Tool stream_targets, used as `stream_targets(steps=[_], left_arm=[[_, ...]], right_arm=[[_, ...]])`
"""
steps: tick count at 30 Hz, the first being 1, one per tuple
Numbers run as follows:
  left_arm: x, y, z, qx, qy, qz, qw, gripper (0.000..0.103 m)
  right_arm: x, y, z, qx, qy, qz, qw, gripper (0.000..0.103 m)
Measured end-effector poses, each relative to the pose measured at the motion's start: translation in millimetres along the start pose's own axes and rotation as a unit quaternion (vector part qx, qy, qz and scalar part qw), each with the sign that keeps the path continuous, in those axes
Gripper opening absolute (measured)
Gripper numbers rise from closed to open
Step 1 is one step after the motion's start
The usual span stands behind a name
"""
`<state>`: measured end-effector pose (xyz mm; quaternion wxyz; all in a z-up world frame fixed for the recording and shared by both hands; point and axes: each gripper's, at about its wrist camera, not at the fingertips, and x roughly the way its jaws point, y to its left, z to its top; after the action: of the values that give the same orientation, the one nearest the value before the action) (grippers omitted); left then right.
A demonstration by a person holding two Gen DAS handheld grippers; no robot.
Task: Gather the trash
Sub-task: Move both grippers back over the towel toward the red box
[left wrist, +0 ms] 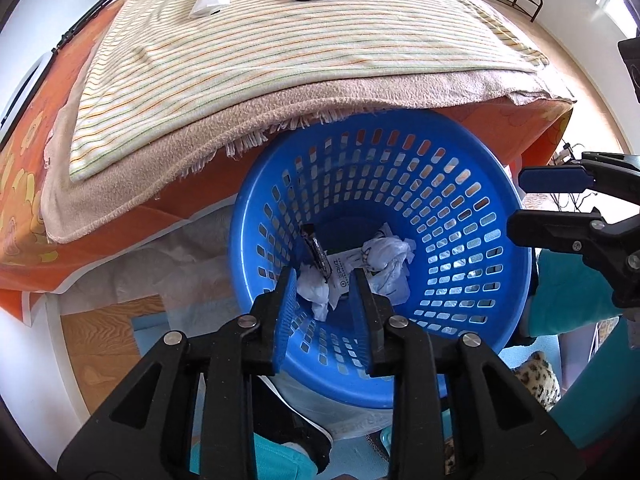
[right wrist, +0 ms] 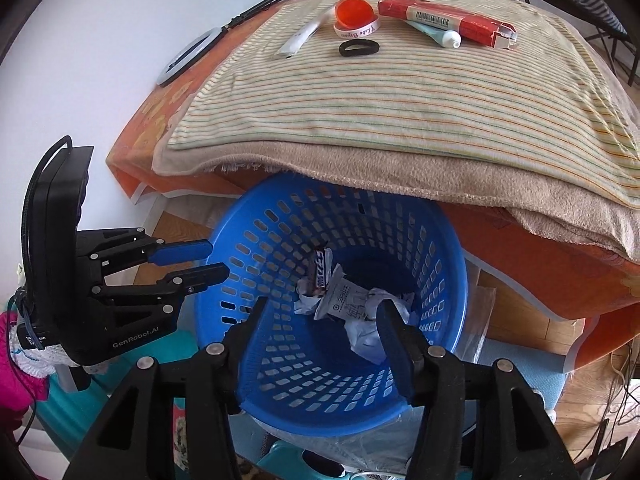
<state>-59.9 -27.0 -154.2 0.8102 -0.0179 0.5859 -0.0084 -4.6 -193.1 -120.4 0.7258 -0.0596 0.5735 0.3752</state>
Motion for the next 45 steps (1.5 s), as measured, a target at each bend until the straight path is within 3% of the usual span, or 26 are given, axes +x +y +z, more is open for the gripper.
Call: stream_targets(steps=[1,5,7,9,17,19,30,38,42,45], left_arm=[[-0.2,0.5,0.3,-0.002,0.0,-0.001,1.0,0.027],[-1.6,2.9,1.4,-0.009,0.001,-0.002,1.0,0.029],[-2.4,4.5,2.3,-0.013,-0.002,-0.002,0.9999,0.041],[-4.6,4.9,3.4,-0.016,-0.006,-0.002,0.9998,0.045],[-16.8,13.2,18.8,-0.036,-0.023,-0.006,0.9991,0.045],[-22.2,16.4,25.8,-0.041,-0.031,-0.006,0.9986,0.045],[-43.6,32.8,70.0,-0.067,-0.066,-0.013,0.9955,0.046],[-56.0,36.8,103.9,-0.056,-0.09,-0.007,0.9944,0.046],[-56.8,38.7,121.9,-0.052,-0.097,-0.004,0.9939,0.046],[-52.2,41.5,134.1,-0.054,-0.098,-0.011,0.9936,0.046]], right_arm=[[-0.6,0.1,-0.1,-0.001,-0.002,-0.002,1.0,0.067],[-2.3,-0.6,-0.1,-0.001,-0.004,-0.004,1.0,0.068],[-3.0,-1.7,0.7,-0.001,-0.005,-0.007,1.0,0.069],[-4.1,-2.6,1.0,0.0,-0.005,-0.008,1.0,0.069],[-19.3,-3.9,7.5,-0.007,-0.021,-0.023,0.999,0.07],[-25.8,-4.7,11.2,-0.011,-0.031,-0.026,0.999,0.088],[-48.5,-13.0,38.5,-0.029,-0.032,-0.049,0.998,0.097],[-76.4,-16.9,61.0,-0.134,-0.1,-0.101,0.981,0.096],[-80.5,-35.5,85.3,-0.121,-0.093,-0.096,0.984,0.085],[-78.0,-52.5,103.7,-0.113,-0.092,-0.119,0.982,0.083]])
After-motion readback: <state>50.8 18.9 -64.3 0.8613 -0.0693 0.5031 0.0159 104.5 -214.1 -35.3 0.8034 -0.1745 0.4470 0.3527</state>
